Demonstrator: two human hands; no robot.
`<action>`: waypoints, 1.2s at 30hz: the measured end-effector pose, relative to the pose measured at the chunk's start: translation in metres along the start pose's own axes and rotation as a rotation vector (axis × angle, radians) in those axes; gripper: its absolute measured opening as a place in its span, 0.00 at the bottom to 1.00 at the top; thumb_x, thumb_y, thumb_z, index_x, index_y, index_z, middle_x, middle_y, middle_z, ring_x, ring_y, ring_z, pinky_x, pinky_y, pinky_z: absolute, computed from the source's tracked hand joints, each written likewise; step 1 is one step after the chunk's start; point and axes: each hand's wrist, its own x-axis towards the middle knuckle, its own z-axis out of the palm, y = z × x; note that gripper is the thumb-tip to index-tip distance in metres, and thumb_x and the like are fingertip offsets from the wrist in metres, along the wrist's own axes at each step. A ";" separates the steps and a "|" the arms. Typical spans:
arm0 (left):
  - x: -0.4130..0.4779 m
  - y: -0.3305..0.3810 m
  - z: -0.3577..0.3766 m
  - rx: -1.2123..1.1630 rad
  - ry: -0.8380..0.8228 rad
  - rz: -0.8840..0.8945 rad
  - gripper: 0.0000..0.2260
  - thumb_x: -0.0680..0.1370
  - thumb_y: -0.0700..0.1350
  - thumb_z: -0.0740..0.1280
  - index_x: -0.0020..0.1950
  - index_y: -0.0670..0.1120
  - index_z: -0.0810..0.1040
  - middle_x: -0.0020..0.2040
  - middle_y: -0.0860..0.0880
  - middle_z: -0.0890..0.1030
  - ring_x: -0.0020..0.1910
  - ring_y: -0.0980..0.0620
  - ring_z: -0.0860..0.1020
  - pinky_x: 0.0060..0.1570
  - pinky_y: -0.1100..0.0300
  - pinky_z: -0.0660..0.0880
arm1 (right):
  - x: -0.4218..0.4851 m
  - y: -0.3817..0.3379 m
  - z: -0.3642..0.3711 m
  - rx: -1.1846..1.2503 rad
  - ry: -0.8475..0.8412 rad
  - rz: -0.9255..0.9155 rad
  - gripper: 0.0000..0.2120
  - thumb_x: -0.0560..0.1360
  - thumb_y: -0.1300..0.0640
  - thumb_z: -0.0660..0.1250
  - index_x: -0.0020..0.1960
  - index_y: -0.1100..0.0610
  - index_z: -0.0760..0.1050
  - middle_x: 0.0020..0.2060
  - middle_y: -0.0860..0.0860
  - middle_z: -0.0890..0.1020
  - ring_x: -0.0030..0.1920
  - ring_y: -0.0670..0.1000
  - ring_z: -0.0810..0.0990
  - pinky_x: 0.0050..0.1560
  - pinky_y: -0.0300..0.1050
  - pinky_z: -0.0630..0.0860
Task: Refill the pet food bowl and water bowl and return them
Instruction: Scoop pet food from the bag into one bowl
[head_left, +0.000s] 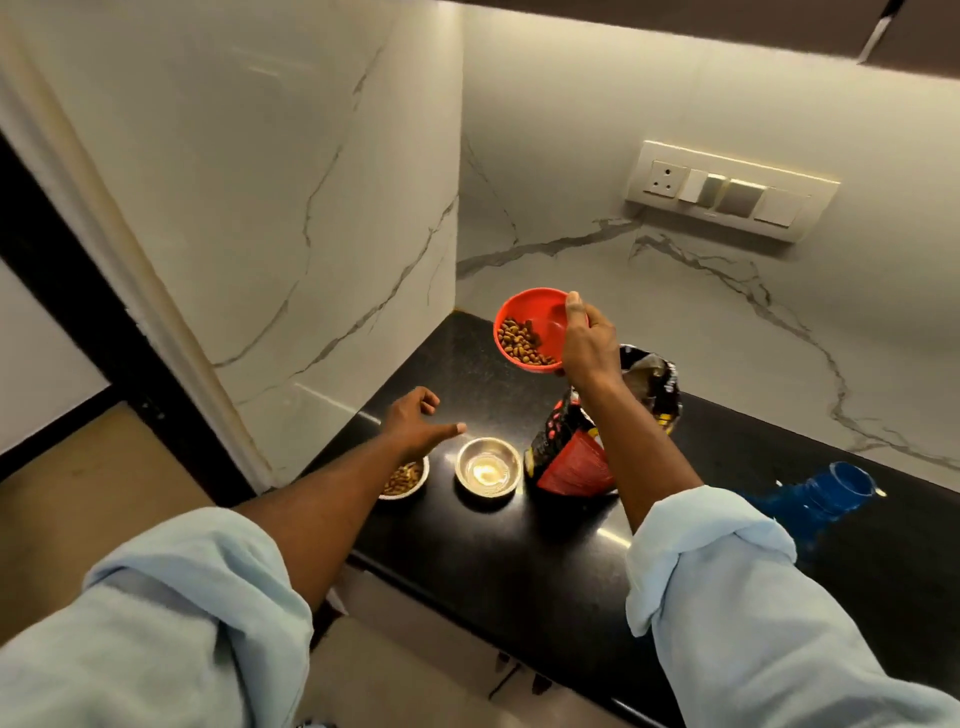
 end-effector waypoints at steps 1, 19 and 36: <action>0.000 -0.011 -0.008 -0.002 0.044 -0.038 0.22 0.73 0.52 0.80 0.60 0.46 0.76 0.58 0.46 0.79 0.56 0.48 0.78 0.52 0.55 0.74 | -0.002 0.004 0.014 -0.015 -0.024 -0.004 0.26 0.82 0.33 0.55 0.63 0.49 0.82 0.53 0.51 0.85 0.55 0.56 0.84 0.57 0.65 0.83; -0.033 -0.144 -0.036 -0.297 0.229 -0.486 0.09 0.79 0.46 0.74 0.44 0.49 0.76 0.51 0.41 0.87 0.39 0.47 0.82 0.40 0.59 0.77 | -0.076 0.113 0.156 -0.361 -0.407 -0.145 0.26 0.82 0.30 0.53 0.65 0.43 0.79 0.55 0.48 0.85 0.59 0.52 0.81 0.58 0.58 0.81; -0.021 -0.133 -0.022 -0.468 0.219 -0.601 0.02 0.80 0.42 0.73 0.47 0.47 0.85 0.52 0.46 0.87 0.56 0.47 0.84 0.63 0.50 0.81 | -0.078 0.122 0.171 -0.525 -0.435 -0.366 0.22 0.82 0.34 0.58 0.71 0.42 0.74 0.53 0.51 0.73 0.55 0.51 0.75 0.54 0.51 0.77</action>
